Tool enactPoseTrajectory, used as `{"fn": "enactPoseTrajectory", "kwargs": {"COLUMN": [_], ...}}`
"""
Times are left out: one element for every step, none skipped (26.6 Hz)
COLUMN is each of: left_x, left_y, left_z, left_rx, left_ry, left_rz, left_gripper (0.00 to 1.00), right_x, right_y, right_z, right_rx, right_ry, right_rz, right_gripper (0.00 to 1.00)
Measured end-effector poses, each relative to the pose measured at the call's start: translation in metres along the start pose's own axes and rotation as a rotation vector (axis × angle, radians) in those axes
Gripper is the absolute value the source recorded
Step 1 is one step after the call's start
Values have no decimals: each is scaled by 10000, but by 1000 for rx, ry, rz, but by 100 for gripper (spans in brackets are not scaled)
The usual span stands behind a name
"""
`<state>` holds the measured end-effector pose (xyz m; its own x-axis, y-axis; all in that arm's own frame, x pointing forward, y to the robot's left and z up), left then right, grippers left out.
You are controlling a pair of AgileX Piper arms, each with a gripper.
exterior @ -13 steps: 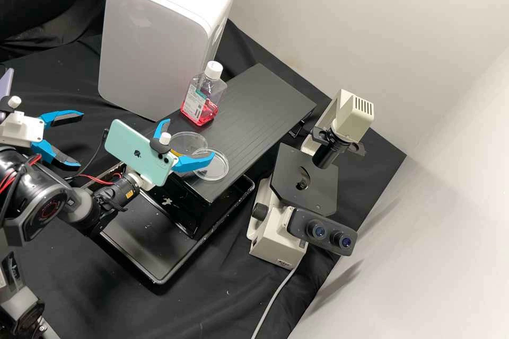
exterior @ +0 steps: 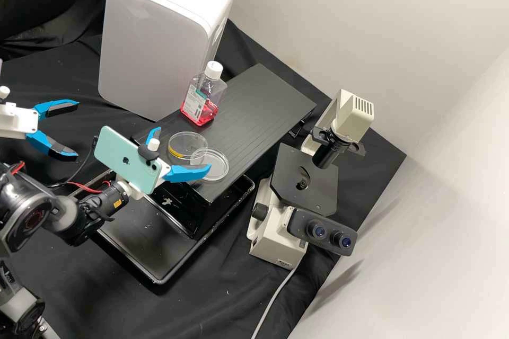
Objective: Remove the lid from the petri dish
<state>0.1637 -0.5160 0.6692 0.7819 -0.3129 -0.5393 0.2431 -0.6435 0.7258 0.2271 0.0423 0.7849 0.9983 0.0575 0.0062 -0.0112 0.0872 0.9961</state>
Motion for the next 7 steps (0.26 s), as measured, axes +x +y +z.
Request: {"fn": "enactPoseTrajectory", "kwargs": {"left_x": [0, 0, 0, 0, 0, 0, 0], "left_y": [0, 0, 0, 0, 0, 0, 0], "left_z": [0, 0, 0, 0, 0, 0, 0], "left_rx": [0, 0, 0, 0, 0, 0, 0], "left_ry": [0, 0, 0, 0, 0, 0, 0], "left_rz": [0, 0, 0, 0, 0, 0, 0], "left_gripper": [100, 100, 100, 100, 100, 100, 100], "right_x": [-27, -46, -83, -109, -131, -155, -172], "right_y": [10, 17, 18, 26, 35, 43, 49], "right_z": [5, 10, 15, 35, 44, 61, 78], "right_rx": [3, 8, 8, 18, 33, 57, 85], "right_ry": [-11, -18, -18, -23, -19, -20, -24], "right_rz": [9, 15, 13, 13, 10, 9, 9], "right_gripper": [100, 100, 100, 100, 100, 100, 100]}}
